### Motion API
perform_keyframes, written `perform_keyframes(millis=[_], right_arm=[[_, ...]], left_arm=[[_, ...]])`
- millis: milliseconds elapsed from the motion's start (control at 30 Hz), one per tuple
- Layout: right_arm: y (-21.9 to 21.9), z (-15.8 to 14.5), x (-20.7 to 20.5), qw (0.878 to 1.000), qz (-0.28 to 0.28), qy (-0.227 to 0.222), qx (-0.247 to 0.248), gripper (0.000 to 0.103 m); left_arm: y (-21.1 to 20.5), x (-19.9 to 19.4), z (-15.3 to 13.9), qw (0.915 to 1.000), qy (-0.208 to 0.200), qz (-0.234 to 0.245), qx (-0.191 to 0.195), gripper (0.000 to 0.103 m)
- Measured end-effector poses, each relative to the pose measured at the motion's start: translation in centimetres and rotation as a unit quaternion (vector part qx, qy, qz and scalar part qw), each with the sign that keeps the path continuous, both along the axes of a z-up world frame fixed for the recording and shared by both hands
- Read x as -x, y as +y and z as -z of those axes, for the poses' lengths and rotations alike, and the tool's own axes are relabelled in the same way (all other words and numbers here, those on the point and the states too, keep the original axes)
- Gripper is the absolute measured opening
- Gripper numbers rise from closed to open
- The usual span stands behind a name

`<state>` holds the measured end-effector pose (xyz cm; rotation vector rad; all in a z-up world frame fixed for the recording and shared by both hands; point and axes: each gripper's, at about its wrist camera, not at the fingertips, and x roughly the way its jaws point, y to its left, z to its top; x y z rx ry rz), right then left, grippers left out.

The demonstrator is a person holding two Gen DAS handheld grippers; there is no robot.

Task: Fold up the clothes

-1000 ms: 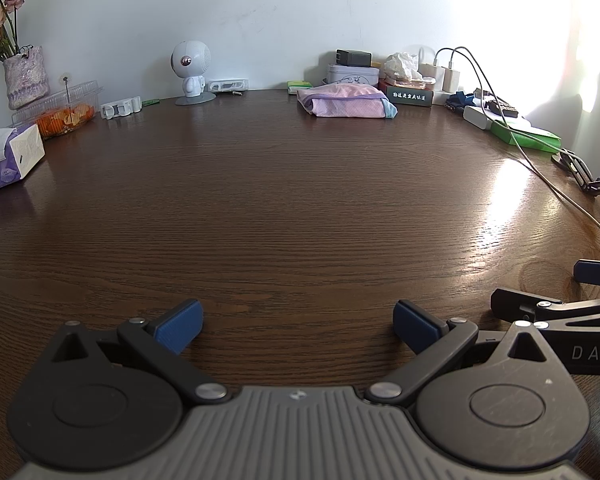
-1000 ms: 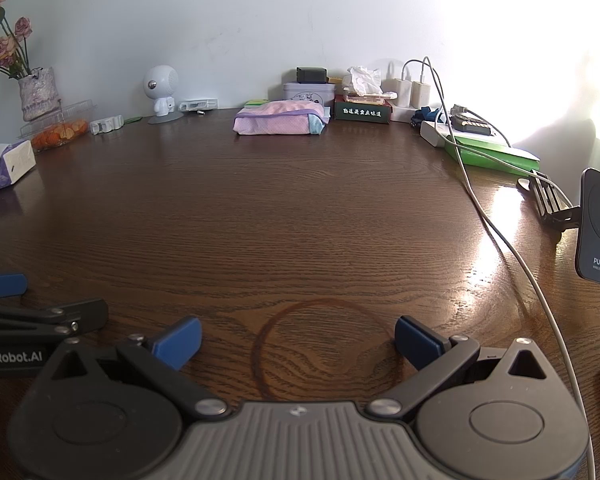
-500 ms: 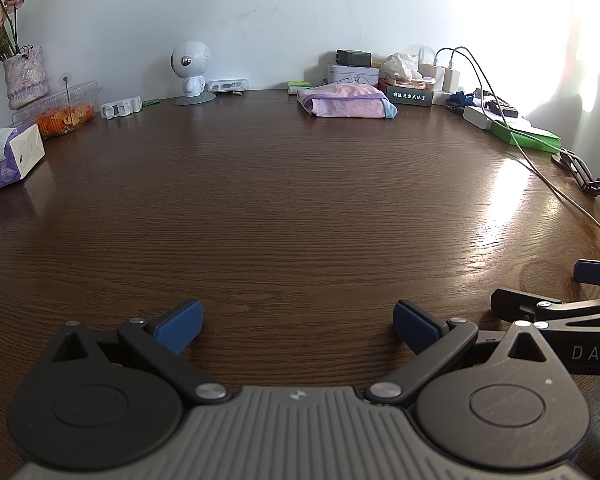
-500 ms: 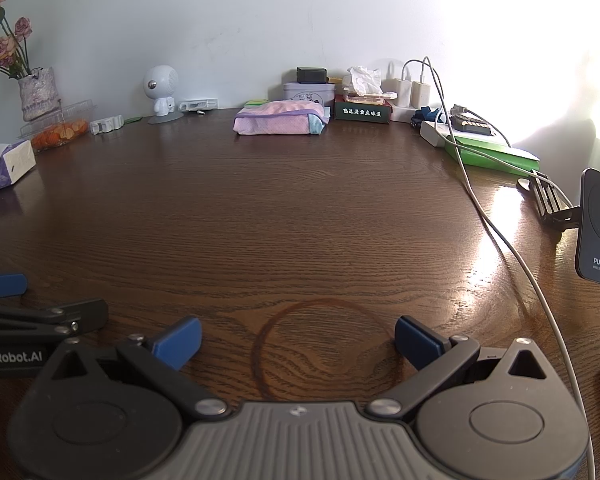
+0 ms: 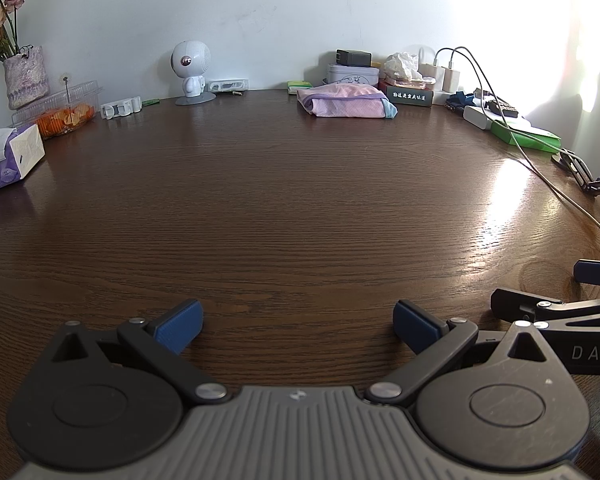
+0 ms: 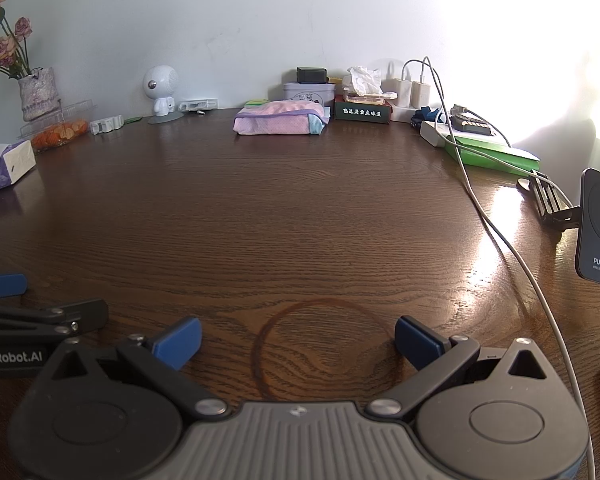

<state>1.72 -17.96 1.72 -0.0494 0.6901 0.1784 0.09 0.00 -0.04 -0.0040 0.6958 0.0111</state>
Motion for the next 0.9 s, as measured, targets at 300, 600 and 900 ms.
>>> perform_keyframes(millis=[300,600,900], right_arm=[[0.00,0.00,0.00,1.000,0.000,0.000,0.000,0.103],[-0.01,0.00,0.00,1.000,0.000,0.000,0.000,0.103],[0.04,-0.04,0.03,1.000,0.000,0.000,0.000,0.103]], left_arm=[[-0.01,0.00,0.01,1.0000,0.000,0.000,0.000,0.102],[-0.13,-0.08,0.03,1.0000,0.000,-0.001,0.000,0.102],[-0.13,0.10,0.03,1.0000,0.000,-0.001,0.001,0.103]])
